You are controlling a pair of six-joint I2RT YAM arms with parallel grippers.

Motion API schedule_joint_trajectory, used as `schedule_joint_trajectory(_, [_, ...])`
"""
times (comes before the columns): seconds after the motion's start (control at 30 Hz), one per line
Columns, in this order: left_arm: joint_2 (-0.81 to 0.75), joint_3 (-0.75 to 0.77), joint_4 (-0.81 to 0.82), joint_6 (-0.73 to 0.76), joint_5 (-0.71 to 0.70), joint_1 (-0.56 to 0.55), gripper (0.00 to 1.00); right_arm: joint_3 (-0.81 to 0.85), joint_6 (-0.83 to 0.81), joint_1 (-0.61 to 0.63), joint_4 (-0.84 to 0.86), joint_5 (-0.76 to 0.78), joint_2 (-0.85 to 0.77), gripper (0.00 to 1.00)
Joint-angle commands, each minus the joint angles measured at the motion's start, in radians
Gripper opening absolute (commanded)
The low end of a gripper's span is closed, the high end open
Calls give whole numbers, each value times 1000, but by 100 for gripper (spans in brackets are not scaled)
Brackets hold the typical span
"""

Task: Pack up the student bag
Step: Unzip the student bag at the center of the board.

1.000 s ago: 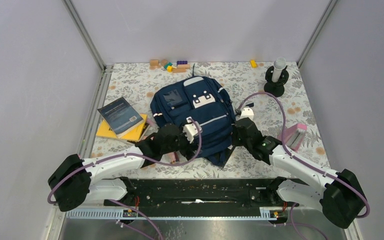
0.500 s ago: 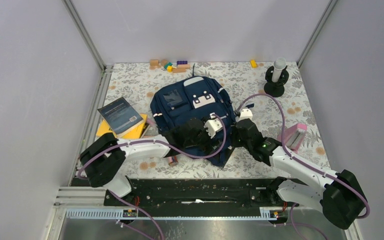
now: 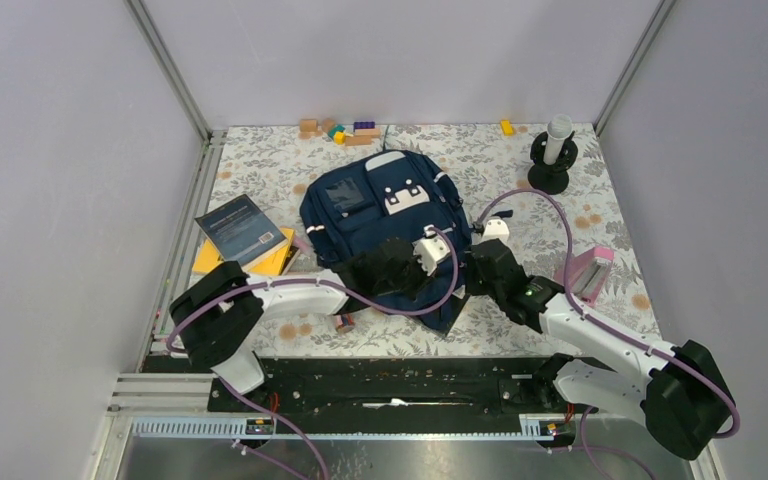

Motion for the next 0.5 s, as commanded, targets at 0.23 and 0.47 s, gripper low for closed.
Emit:
schedule_joint_trajectory(0.23, [-237,-78,-154,10,14,8,0,-49,-116,-12,41,-83,-170,60])
schedule_joint_trajectory(0.47, [-376,-103,-290,-14,-70,12,0,-91,-216,-12,113,-365,-283,74])
